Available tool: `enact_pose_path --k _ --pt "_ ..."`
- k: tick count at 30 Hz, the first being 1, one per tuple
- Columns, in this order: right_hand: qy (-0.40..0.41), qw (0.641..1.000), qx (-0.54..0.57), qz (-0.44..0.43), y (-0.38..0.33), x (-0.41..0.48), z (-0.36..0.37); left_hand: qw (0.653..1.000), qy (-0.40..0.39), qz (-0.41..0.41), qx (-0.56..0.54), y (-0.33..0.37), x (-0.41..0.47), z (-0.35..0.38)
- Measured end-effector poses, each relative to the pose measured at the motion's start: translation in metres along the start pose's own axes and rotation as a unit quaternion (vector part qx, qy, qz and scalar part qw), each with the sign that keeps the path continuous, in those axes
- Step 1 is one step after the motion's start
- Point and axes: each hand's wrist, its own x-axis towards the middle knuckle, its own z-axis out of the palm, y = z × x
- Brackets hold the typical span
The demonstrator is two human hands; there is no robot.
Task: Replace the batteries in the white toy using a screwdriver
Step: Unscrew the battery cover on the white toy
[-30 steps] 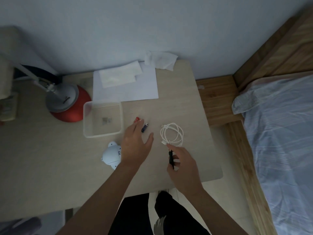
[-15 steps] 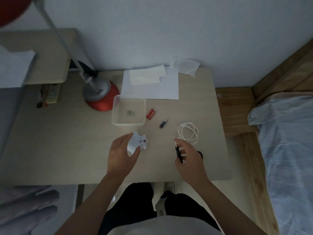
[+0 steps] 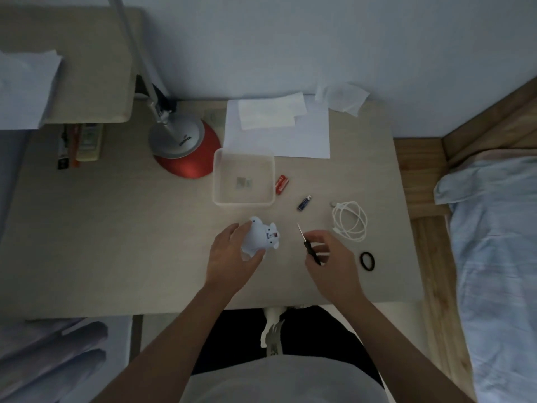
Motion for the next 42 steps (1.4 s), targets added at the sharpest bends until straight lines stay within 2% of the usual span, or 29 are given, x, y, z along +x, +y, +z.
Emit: enact_pose_path --k 9,16,25,42 --pt "0.025 1.0 -0.014 -0.004 -0.014 0.002 0.015 0.997 -0.046 0.041 -0.038 -0.01 0.004 0.002" --pt "0.003 0.994 -0.095 -0.052 -0.021 0.01 0.029 0.995 -0.06 0.028 -0.068 -0.014 0.004 0.002" --pt "0.017 0.988 -0.142 -0.058 -0.025 0.01 0.045 0.995 -0.071 0.002 -0.072 -0.015 0.004 0.003" --pt "0.027 0.993 -0.098 -0.062 -0.026 0.01 0.044 0.994 -0.08 -0.006 -0.08 -0.013 0.006 -0.001"
